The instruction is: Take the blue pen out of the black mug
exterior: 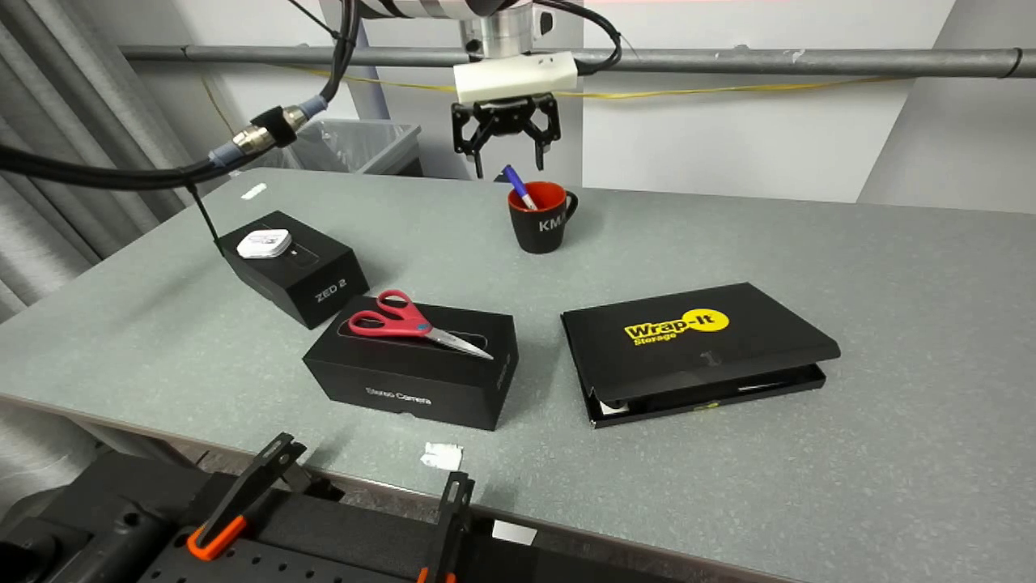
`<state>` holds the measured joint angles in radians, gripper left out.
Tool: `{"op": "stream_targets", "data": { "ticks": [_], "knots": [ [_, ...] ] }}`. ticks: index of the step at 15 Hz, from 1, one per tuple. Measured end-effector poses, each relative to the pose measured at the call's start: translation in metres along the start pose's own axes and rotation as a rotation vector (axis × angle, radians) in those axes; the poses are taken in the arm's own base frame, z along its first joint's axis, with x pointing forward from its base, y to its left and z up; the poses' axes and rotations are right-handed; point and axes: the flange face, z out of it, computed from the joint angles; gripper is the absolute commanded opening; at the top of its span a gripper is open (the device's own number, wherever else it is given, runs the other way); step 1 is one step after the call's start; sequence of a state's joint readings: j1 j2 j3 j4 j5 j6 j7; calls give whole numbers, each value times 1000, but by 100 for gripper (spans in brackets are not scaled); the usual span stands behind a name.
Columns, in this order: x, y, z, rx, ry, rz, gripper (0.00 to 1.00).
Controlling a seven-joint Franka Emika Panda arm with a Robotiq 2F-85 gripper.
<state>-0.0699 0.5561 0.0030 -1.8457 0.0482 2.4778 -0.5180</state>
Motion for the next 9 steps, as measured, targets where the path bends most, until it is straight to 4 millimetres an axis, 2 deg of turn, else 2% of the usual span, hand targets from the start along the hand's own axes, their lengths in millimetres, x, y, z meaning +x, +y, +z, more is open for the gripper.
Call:
{"op": "stream_targets", "data": {
  "ticks": [9],
  "knots": [
    [8, 8, 3, -7, 11, 16, 4]
  ]
}}
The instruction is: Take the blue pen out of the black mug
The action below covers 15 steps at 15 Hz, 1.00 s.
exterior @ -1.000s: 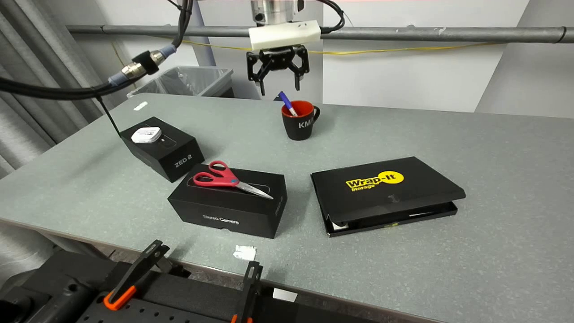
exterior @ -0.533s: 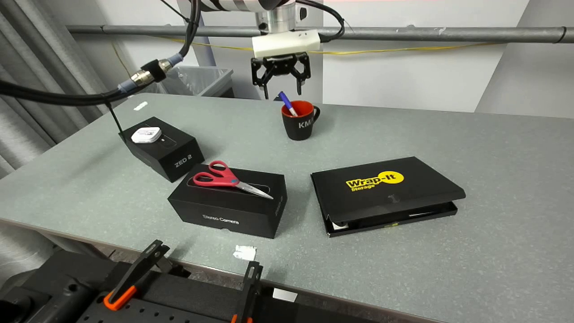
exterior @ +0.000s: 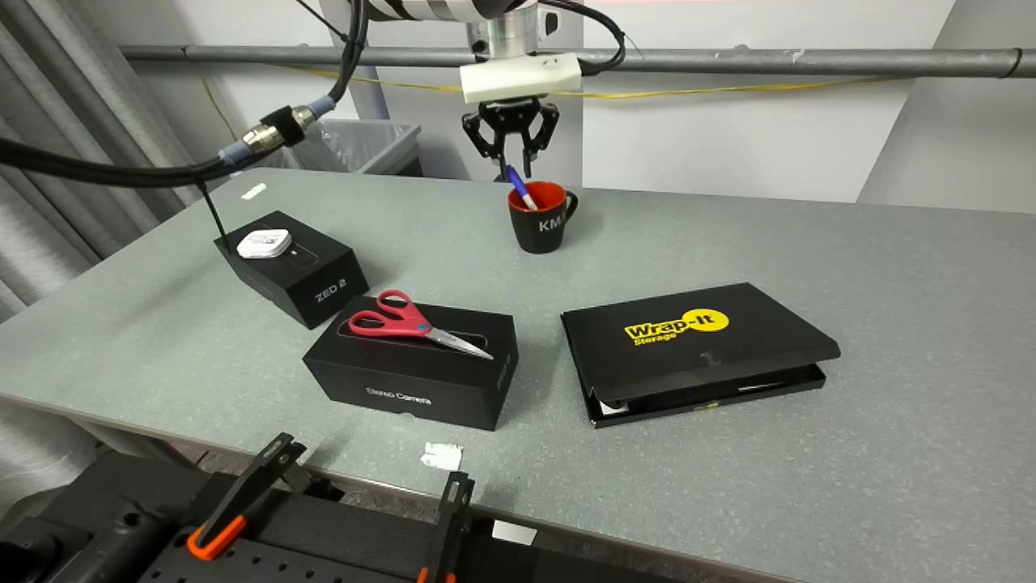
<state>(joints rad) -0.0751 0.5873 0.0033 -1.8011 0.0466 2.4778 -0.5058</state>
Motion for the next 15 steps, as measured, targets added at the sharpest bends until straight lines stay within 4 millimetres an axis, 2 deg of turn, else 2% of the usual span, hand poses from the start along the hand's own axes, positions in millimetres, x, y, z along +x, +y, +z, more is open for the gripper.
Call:
{"op": "stream_targets", "data": {
  "ticks": [2, 3, 7, 9, 12, 15],
  "knots": [
    [0, 2, 1, 0, 1, 3, 0],
    [1, 5, -2, -3, 7, 6, 3],
    [0, 12, -5, -7, 12, 16, 4],
    [-2, 17, -14, -12, 22, 23, 4],
    [-11, 21, -50, -22, 57, 18, 4],
    [-29, 4, -101, -2, 106, -86, 4]
  ]
}}
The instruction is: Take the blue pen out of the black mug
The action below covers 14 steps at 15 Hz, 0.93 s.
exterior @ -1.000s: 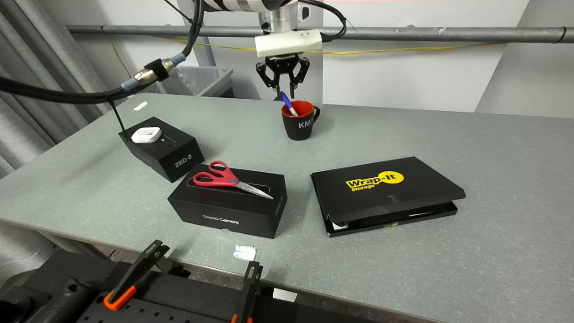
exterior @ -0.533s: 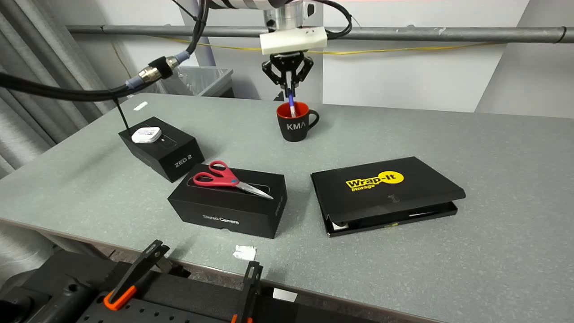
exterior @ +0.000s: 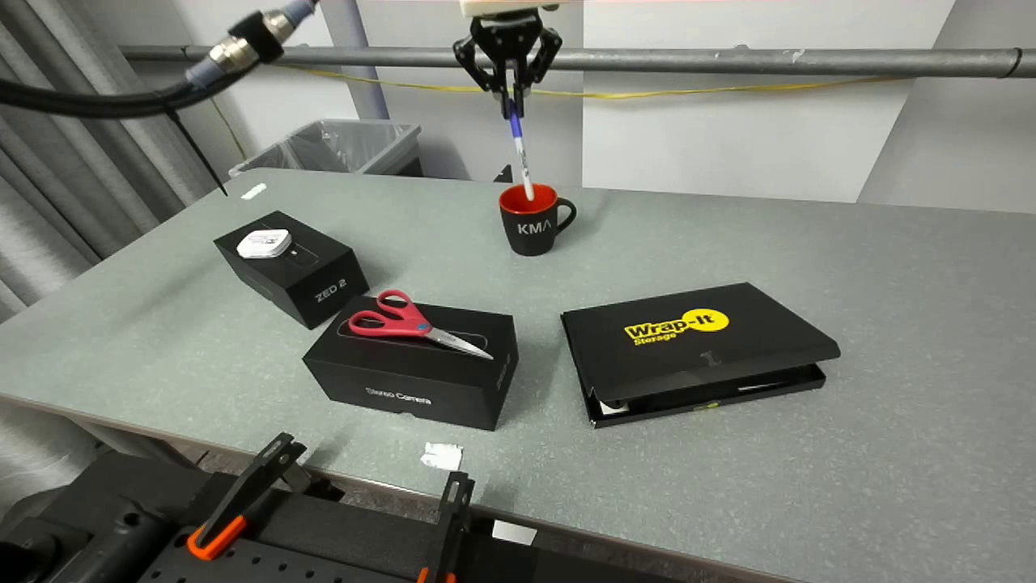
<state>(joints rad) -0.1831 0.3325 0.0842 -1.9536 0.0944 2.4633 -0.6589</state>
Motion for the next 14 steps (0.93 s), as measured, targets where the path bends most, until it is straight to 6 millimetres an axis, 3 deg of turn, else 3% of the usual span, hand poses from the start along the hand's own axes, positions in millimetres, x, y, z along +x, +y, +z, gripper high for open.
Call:
{"op": "stream_targets", "data": {
  "ticks": [3, 5, 7, 10, 14],
  "knots": [
    [-10, -38, -36, 91, 8, -134, 4],
    [-9, -67, -33, 160, -13, -210, 4],
    [-3, -95, -8, 207, -55, -260, 4],
    [5, -131, 53, 260, -134, -300, 4],
    [18, -154, 121, 223, -224, -307, 4]
  ]
}}
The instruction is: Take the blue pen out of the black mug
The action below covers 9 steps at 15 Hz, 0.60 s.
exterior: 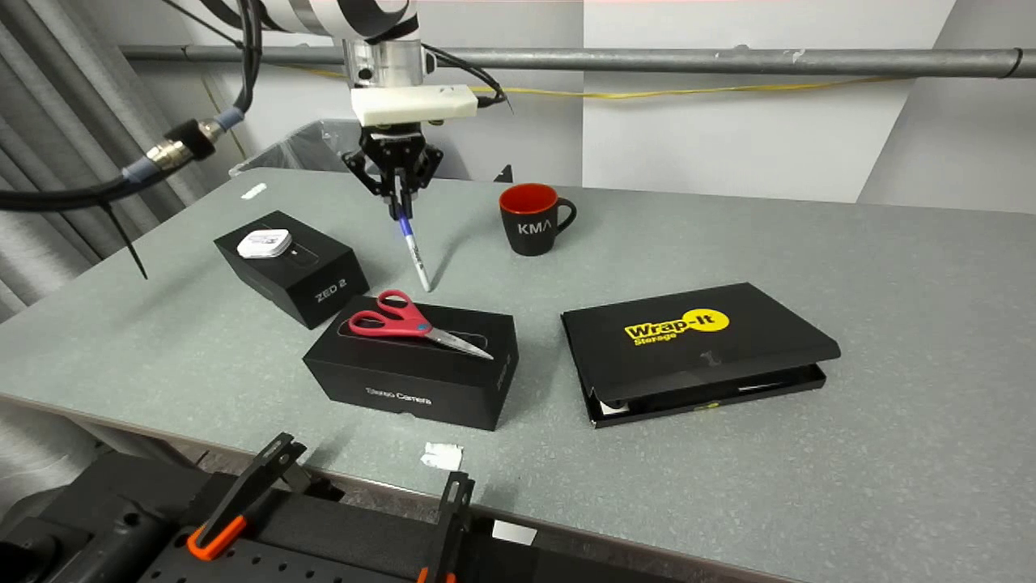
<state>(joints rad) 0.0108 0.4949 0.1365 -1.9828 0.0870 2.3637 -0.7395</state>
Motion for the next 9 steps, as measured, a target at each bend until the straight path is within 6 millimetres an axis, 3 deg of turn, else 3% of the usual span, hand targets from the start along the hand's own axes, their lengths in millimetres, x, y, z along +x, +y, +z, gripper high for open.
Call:
{"op": "stream_targets", "data": {
  "ticks": [1, 2, 9],
  "knots": [
    [5, 1, 8, -14, -15, 10, 4],
    [10, 3, 14, -27, -26, 21, 32],
    [29, 15, 16, -107, -47, 114, 86]
  ]
}}
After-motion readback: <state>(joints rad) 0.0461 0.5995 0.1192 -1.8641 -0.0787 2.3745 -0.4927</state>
